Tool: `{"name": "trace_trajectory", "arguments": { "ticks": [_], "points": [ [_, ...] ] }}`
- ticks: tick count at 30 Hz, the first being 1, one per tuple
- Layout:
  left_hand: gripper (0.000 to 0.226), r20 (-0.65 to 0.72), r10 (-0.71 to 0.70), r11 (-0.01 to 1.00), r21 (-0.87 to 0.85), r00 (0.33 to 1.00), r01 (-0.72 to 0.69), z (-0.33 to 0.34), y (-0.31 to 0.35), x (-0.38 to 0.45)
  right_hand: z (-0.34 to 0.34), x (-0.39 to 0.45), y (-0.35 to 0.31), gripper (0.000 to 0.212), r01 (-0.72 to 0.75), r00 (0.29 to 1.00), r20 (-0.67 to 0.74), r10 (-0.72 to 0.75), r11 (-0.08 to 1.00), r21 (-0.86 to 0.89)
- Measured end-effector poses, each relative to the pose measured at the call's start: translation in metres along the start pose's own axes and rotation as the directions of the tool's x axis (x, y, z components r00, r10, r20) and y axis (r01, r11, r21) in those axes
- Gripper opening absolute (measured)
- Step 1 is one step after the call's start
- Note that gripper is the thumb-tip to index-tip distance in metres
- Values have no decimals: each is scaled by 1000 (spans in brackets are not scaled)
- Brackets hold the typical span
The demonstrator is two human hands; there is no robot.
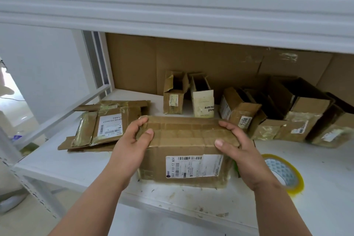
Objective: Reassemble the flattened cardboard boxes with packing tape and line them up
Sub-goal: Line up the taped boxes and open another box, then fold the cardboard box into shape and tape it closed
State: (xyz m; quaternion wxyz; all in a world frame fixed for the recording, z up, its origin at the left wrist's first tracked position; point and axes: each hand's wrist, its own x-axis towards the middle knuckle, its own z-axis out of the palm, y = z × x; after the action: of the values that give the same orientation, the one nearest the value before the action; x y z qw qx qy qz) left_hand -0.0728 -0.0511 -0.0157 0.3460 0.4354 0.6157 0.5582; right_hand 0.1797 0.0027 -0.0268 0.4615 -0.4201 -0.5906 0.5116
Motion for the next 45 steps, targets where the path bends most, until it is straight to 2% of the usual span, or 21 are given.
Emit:
{"name": "trace_trajectory", "arguments": {
  "ticks": [4,10,14,17,20,22,25,27,30,33,35,37,40,43,45],
  "points": [
    [32,-5,36,999,26,999,-36,6,2,1,-5,0,3,56,0,1000,-31,1,1000,29],
    [24,-56,-14,999,-38,998,12,9,-4,8,3,0,2,61,29,999,-29,-29,1000,-10],
    [16,-76,80,989,131,994,-69,12,-1,9,-1,-2,2,56,35,999,-19,-37,995,-90],
    [11,-96,251,919,336,963,-206,11,-3,8,-6,0,9,54,66,996,-37,-78,968,-242],
    [20,-46,365,781,559,930,-279,8,-4,9,-11,6,13,58,128,982,-78,-174,906,-404],
    [30,-22,399,722,624,916,-299,7,-3,9,-13,7,12,64,164,969,-83,-233,858,-487],
    [38,-30,354,755,600,935,-266,6,-4,5,-15,6,11,75,172,966,-59,-250,800,-574],
    [44,-17,333,759,599,943,-257,6,-7,2,-15,5,8,81,159,969,-32,-244,720,-675],
    [53,71,376,719,607,924,-339,3,-9,-2,-16,5,3,85,138,977,11,-213,591,-795],
    [54,135,360,714,597,923,-366,0,-7,-2,-11,5,4,73,155,972,12,-234,603,-783],
    [45,148,316,727,598,937,-339,-1,-6,-1,-9,7,5,68,167,960,-26,-277,649,-742],
    [34,147,284,726,613,947,-313,-2,-5,0,-9,9,5,67,166,953,-49,-299,652,-740],
    [52,125,247,681,683,961,-264,-4,-6,3,-10,6,-1,65,155,955,-54,-291,648,-746],
    [67,112,323,588,754,940,-293,-1,-7,2,-9,3,-5,68,135,967,-42,-251,644,-753],
    [64,83,380,546,784,921,-296,3,-4,0,-9,3,-6,64,127,975,-17,-222,620,-774]
  ]
}}
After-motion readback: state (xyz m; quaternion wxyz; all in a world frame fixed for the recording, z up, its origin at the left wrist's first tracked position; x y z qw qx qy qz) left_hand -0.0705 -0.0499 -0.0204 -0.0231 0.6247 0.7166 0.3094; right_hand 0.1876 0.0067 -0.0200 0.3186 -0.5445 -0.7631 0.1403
